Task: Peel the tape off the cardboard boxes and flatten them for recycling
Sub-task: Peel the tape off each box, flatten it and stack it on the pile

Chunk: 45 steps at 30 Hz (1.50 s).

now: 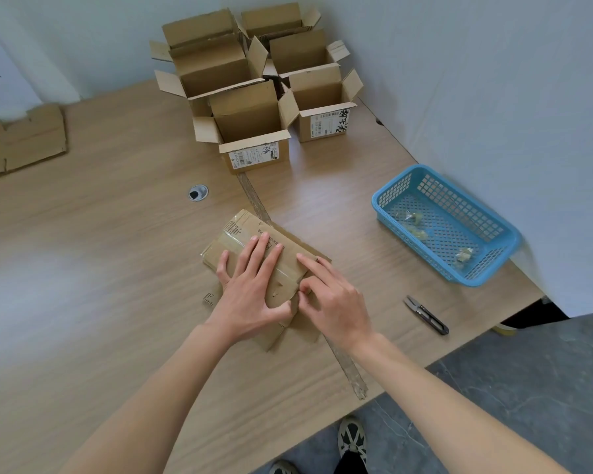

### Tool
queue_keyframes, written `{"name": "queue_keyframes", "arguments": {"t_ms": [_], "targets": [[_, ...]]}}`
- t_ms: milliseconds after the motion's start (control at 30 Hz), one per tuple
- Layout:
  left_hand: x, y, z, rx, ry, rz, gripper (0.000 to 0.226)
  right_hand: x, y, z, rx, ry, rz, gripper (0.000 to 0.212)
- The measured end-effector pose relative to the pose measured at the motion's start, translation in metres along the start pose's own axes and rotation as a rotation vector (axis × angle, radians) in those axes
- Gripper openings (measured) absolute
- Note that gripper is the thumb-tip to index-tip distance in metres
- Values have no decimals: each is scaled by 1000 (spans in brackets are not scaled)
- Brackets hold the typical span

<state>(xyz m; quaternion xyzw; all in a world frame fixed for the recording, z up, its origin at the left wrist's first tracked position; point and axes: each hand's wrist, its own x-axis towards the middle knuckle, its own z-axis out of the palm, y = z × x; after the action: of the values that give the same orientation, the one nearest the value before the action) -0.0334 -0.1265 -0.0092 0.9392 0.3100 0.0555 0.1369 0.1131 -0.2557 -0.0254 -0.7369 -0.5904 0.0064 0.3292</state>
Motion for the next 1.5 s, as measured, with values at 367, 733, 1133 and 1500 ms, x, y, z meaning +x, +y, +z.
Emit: {"name": "queue_keyframes", "arguments": {"t_ms": [367, 733, 1133, 1500], "targets": [[-1, 2, -1, 5, -17, -6, 100, 16, 23, -23, 140, -42, -79, 10], [-1, 1, -3, -5, -42, -3, 102, 20, 24, -20, 154, -70, -60, 8], [4, -27, -16, -112, -117, 86, 106, 39, 28, -43, 42, -452, -244, 51], [5, -27, -18, -102, -150, 86, 107, 55, 6, -35, 356, -304, -3, 18]]}}
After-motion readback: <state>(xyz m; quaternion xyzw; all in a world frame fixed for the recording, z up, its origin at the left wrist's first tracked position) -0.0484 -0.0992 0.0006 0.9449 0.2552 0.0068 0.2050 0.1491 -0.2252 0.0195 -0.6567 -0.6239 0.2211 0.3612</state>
